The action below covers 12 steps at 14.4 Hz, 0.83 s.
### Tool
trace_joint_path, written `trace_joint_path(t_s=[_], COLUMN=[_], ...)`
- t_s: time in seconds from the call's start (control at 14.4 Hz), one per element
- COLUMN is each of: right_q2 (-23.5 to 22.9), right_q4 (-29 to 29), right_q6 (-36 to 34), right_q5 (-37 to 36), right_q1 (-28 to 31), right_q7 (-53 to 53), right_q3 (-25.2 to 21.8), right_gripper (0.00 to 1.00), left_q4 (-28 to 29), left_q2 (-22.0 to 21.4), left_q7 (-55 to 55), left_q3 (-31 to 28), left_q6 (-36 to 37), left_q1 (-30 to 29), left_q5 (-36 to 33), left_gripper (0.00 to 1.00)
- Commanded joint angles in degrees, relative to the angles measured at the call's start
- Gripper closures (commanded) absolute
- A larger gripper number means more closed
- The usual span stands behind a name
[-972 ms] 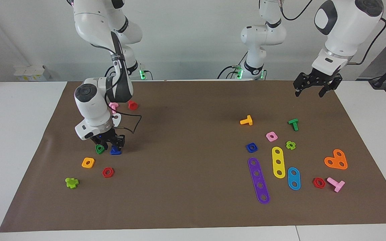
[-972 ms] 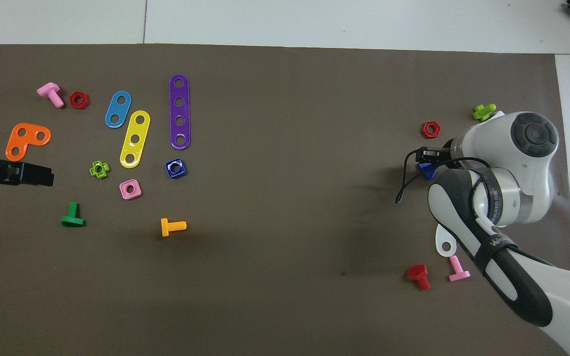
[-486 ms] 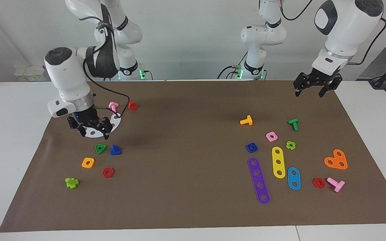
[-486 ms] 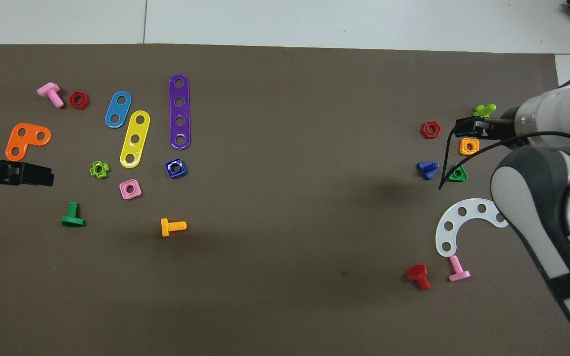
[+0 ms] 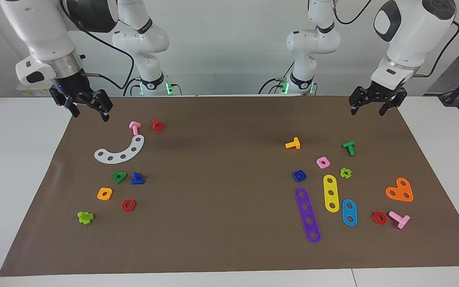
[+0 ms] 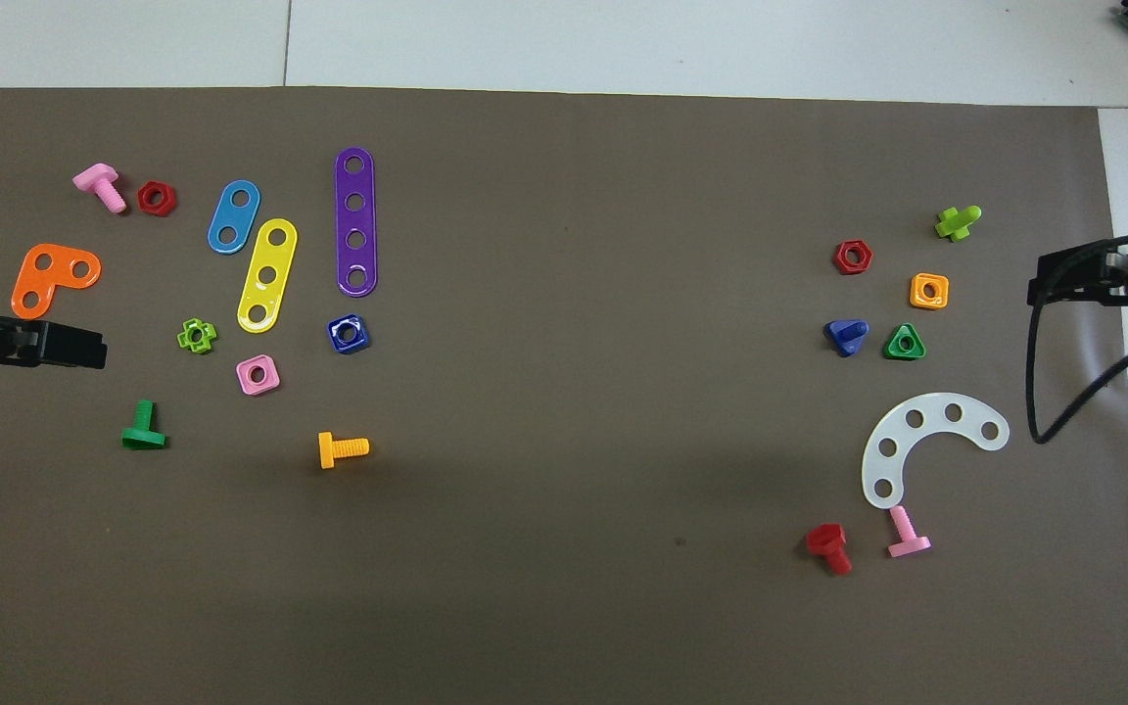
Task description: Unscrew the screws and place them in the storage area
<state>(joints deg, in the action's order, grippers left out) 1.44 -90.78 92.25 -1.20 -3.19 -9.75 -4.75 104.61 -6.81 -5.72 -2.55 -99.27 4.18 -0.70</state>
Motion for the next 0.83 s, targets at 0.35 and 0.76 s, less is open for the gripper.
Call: trace_joint_path(t_s=[0.35, 0.76], right_q2=[0.84, 0.93], right_q4=[0.34, 0.17], right_q6=[-2.42, -3.83], right_q5=[0.67, 0.32], right_q1=[1.08, 0.64], right_q7=[2.37, 3.24], right_q3=[0.8, 0.88], right_gripper=[0.0, 0.0], left_q4=[0.95, 0.95], left_q2=[-1.18, -1.18], left_q7=[-0.35, -0.43], left_q3=[0.09, 0.09], left_q6=[-0.49, -0.58], left_q1=[-0.22, -0.22], left_q5=[-1.23, -1.23], left_gripper=[0.0, 0.0])
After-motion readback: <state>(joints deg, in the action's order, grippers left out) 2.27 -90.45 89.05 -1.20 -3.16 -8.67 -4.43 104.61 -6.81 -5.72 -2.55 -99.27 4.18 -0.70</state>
